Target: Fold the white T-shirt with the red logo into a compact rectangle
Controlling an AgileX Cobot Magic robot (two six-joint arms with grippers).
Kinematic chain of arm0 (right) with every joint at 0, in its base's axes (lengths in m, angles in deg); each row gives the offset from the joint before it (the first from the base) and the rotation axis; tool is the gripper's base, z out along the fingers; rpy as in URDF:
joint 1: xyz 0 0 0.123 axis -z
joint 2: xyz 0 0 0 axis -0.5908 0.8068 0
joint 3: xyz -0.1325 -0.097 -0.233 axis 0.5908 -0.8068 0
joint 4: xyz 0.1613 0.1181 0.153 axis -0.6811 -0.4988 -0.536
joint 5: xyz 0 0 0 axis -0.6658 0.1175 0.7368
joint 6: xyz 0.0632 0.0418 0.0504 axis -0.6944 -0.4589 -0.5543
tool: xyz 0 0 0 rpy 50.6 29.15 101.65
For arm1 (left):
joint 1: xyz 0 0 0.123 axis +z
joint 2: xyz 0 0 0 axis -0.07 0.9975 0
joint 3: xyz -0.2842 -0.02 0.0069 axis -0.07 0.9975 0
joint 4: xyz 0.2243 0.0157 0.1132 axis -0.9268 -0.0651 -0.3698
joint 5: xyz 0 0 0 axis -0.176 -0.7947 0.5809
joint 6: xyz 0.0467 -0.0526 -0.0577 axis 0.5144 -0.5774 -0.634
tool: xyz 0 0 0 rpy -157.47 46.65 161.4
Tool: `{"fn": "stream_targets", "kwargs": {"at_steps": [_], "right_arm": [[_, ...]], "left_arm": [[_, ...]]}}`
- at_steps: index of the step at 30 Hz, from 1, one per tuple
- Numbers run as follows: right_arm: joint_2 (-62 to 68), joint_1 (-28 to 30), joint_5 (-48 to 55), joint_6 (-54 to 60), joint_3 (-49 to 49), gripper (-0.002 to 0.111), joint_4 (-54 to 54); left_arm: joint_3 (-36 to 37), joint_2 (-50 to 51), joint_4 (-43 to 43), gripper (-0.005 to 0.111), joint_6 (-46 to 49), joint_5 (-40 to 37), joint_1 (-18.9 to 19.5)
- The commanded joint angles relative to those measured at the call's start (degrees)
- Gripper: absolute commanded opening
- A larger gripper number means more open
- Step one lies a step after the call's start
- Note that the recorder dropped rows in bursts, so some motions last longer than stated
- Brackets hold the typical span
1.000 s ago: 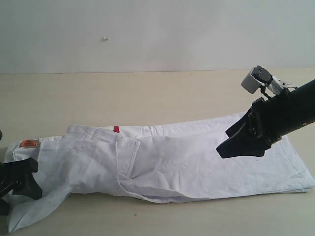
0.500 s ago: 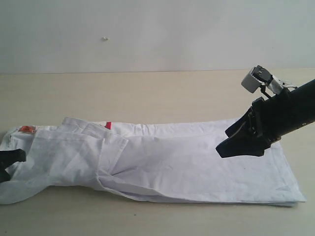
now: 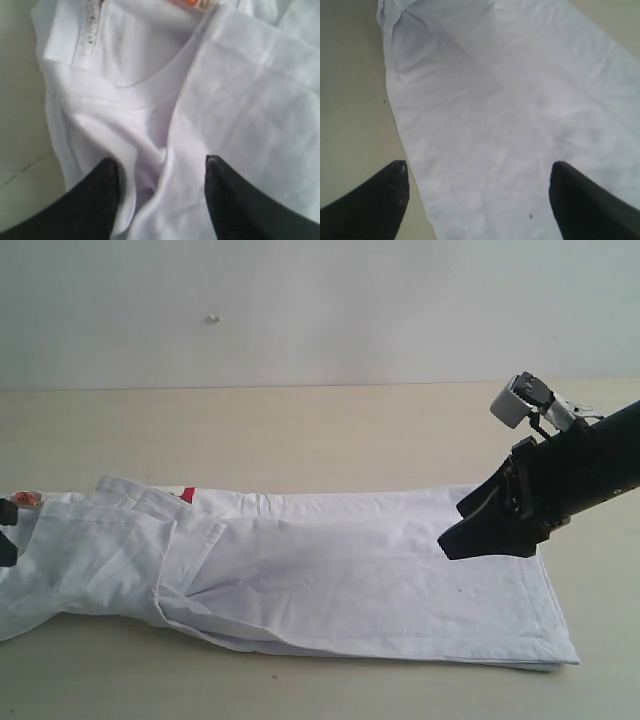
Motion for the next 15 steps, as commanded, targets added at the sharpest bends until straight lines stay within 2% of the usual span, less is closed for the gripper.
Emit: {"fn": "stream_targets", "kwargs": {"at_steps": [1,3,5,15], "right_arm": [[0.0,0.19,1.14,0.56,0.21,0.074,-0.93],[0.0,0.19,1.28,0.56,0.21,0.074,-1.07],[0.0,0.19,1.28,0.56,0.21,0.074,-1.07],[0.0,0.19,1.88,1.68,0.21,0.074,-1.93]], "left_arm": [[-3.37,0.37,12.14,0.053,10.94,-10.58,6.49],[-3.64,1.02,15.14,0.056,15.3,-12.28,10.07],[-3.64,2.67,15.37,0.065,15.84,-12.28,12.67],[-3.64,9.81,22.17,0.067,24.99,-10.61,12.82]]}}
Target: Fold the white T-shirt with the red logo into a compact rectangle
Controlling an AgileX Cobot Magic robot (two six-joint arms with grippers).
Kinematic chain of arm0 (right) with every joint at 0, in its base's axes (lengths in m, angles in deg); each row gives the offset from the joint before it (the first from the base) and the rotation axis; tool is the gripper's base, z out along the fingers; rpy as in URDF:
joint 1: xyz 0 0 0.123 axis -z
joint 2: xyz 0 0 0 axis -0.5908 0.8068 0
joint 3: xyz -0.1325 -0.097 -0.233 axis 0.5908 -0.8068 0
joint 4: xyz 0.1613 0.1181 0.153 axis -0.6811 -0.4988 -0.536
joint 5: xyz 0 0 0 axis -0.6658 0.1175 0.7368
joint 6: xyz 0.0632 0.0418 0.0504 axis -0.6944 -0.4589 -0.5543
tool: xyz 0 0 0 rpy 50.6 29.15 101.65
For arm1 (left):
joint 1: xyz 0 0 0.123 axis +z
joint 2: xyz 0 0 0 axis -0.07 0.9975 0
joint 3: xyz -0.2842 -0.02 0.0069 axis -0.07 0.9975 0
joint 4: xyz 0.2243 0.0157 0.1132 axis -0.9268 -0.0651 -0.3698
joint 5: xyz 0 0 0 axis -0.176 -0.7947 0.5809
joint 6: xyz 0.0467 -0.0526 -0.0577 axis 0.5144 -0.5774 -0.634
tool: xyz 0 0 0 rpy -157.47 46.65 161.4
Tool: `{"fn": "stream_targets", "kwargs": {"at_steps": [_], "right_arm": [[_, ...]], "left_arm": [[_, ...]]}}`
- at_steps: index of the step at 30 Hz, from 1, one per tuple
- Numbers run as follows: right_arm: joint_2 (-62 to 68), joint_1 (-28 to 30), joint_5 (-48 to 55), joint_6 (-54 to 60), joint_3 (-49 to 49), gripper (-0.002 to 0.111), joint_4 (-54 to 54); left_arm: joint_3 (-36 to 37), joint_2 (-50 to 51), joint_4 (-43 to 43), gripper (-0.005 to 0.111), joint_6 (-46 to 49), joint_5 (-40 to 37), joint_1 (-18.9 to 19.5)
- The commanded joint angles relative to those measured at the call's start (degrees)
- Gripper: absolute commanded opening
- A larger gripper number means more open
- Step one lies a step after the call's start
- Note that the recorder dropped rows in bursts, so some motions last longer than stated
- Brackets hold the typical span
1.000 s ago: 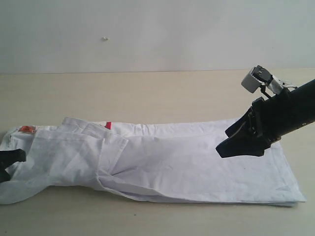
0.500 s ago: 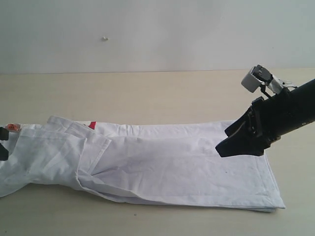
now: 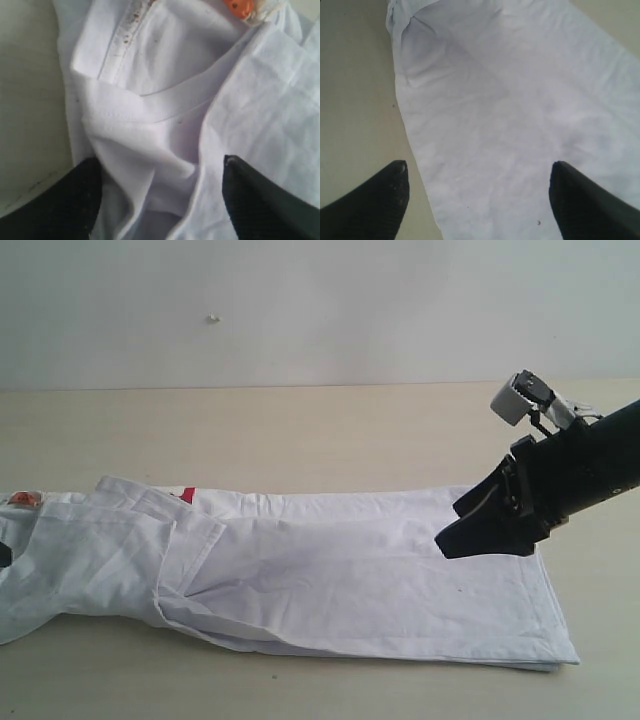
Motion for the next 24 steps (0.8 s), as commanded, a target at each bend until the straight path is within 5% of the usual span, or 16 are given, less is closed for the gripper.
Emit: {"fn": "stream_targets", "kwargs": {"at_steps": [1,12,24], "right_arm": [[0.0,0.19,0.66,1.38,0.21,0.074,-0.97],[0.0,0.19,0.0,2.79,0.21,0.074,-1.71],[0.0,0.19,0.1,3.54,0.21,0.074,-2.72]], "left_arm": [[-0.4,0.36,2.16,0.067,2.57,1.9,0.15],[-1.73,-1.48,1.45,0.067,4.38,-0.72,3.99],[-1.73,2.72,-0.42,0.067,5.64,2.56,3.68]]}}
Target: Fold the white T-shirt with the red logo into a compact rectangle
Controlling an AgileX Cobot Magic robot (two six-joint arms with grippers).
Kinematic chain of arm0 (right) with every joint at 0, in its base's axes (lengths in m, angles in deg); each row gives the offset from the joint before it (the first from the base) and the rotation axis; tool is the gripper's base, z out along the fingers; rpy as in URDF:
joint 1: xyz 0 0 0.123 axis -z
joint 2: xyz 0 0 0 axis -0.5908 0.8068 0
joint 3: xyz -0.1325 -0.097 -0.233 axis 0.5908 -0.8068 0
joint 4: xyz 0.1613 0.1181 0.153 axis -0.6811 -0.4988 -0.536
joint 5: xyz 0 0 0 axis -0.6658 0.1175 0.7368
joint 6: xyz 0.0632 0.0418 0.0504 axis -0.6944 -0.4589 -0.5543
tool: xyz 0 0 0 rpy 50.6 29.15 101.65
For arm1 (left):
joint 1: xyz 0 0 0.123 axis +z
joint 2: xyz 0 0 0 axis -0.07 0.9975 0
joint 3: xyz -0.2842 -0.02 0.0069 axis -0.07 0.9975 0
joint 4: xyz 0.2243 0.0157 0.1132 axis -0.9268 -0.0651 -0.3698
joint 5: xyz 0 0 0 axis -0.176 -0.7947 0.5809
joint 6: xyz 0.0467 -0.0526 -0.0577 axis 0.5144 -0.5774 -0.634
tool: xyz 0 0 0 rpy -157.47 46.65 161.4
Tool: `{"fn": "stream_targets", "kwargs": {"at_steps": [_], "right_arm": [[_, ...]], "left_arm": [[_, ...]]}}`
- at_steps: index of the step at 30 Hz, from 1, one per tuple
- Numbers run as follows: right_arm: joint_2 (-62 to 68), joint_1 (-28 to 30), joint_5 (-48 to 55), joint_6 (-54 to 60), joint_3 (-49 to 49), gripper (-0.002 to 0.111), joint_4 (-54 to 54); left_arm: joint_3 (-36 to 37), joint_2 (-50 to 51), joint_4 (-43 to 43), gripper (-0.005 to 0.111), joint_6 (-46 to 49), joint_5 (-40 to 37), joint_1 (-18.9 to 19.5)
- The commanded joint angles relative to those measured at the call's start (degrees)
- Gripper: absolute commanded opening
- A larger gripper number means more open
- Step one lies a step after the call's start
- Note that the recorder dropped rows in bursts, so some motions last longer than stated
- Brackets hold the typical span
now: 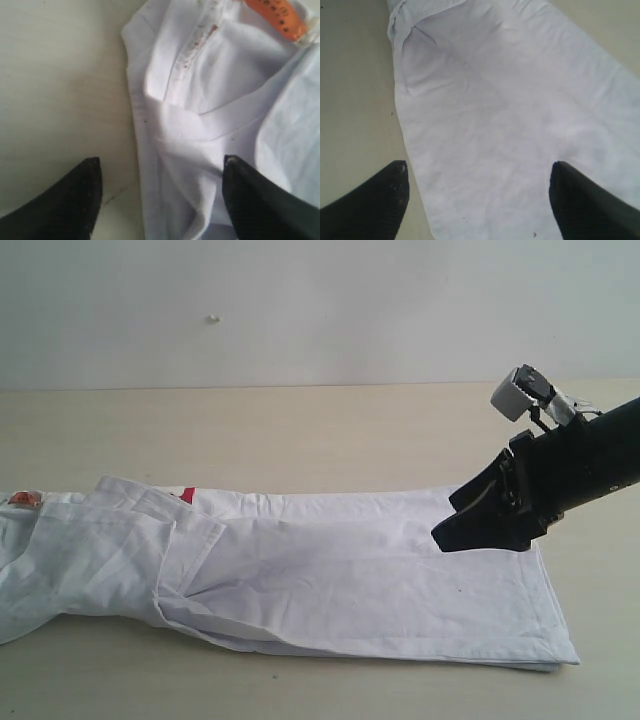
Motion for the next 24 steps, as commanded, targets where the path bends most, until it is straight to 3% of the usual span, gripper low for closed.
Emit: {"fn": "stream_targets", "kwargs": {"at_steps": [1,8,15,17,21,22,24], "right_arm": [[0.0,0.19,0.1,1.39,0.21,0.074,-0.64],[0.0,0.19,0.21,1.68,0.21,0.074,-0.76],[0.0,0.19,0.21,1.8,0.21,0.074,-0.76],[0.0,0.19,0.32,1.79,0.21,0.074,-0.86],[0.0,0.19,0.43,1.79,0.21,0.074,-0.86],[0.0,0.19,0.43,1.79,0.21,0.074,-0.97],[0.0,0.19,0.43,1.79,0.21,0.074,-0.97]], "left_arm": [[-0.23,1.67,0.35,0.067,0.58,0.18,-0.68],[-0.23,5.49,7.53,0.067,14.0,-9.5,-4.43],[-0.23,5.75,4.02,0.064,13.37,-5.18,-11.37],[-0.23,5.75,2.62,0.053,10.94,-2.98,-12.96],[-0.23,5.75,1.15,0.007,7.61,-1.93,-13.89],[-0.23,5.48,0.86,0.001,7.27,-2.13,-13.7],[-0.23,4.28,0.44,0.002,6.4,-2.13,-13.51]]}}
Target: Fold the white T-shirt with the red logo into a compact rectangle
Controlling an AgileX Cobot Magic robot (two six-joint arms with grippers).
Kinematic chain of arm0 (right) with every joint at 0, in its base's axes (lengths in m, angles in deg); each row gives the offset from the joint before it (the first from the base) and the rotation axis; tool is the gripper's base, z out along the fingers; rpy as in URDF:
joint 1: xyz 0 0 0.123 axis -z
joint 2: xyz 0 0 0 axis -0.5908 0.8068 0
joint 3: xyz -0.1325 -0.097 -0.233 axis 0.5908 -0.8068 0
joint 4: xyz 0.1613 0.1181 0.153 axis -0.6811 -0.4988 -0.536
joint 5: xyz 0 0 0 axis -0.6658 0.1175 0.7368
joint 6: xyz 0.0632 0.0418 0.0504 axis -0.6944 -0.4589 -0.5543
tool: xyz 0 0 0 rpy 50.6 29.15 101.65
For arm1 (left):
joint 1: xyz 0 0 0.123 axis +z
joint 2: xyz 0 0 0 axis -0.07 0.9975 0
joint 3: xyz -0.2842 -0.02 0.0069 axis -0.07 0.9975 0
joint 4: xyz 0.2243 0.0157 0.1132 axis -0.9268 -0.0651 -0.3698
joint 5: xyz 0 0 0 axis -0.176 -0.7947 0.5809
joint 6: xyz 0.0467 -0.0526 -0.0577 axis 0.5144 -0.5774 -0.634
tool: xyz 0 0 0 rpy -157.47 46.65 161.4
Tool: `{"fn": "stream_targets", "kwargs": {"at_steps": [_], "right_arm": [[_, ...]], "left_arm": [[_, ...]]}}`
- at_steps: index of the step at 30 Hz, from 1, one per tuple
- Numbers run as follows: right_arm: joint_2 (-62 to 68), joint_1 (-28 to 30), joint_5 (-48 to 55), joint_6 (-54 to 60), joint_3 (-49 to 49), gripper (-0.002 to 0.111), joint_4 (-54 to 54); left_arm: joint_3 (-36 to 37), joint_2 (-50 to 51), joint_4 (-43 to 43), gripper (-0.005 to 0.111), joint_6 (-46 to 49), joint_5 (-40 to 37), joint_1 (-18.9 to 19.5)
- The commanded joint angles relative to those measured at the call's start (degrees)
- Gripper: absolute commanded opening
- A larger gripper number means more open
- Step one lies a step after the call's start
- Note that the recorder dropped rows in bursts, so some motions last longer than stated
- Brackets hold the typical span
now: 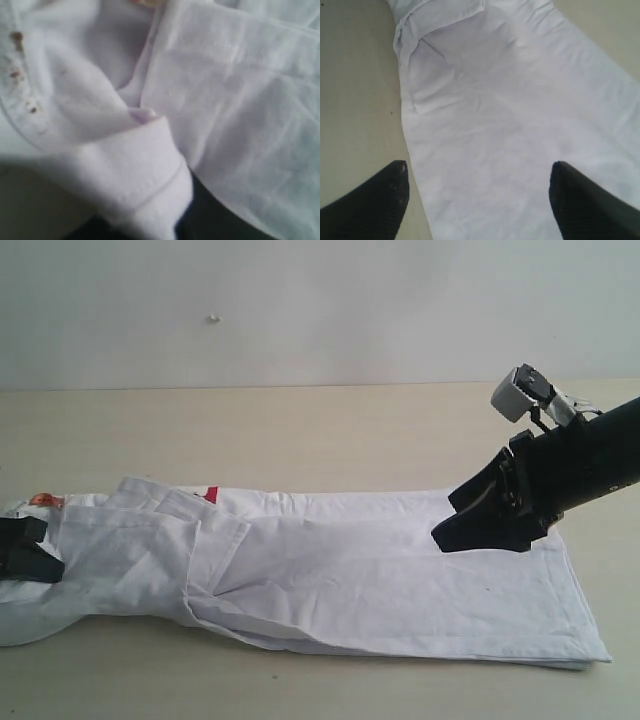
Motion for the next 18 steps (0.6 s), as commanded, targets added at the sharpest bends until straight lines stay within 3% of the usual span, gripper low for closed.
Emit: {"fn": "stream_targets", "kwargs": {"at_steps": [1,9,12,14,16,18], "right_arm": [[0.0,0.19,0.43,0.63,0.21,0.074,-0.85],[0.0,0.19,-0.44,0.63,0.21,0.074,-0.85],[0.0,0.19,-0.44,0.63,0.21,0.074,-0.85],[0.0,0.19,-0.58,0.63,0.21,0.074,-1.81],[0.0,0.19,-0.58,0.63,0.21,0.074,-2.48],[0.0,0.19,-0.58,0.63,0.21,0.074,-2.24]], "left_arm": [[0.75,-2.08,-4.3,0.001,-2.43,2.46,0.32],[-3.26,-16.34,-7.71,0.001,-7.39,-0.17,5.95],[-7.27,-21.9,-7.23,0.001,-10.3,-4.98,5.4],[-9.52,-23.96,-5.25,0.001,-14.31,-9.76,1.95],[-10.04,-25.27,-4.41,0.001,-17.13,-12.05,-5.18],[-10.04,-25.67,-3.17,0.001,-23.86,-8.91,-15.78]]}}
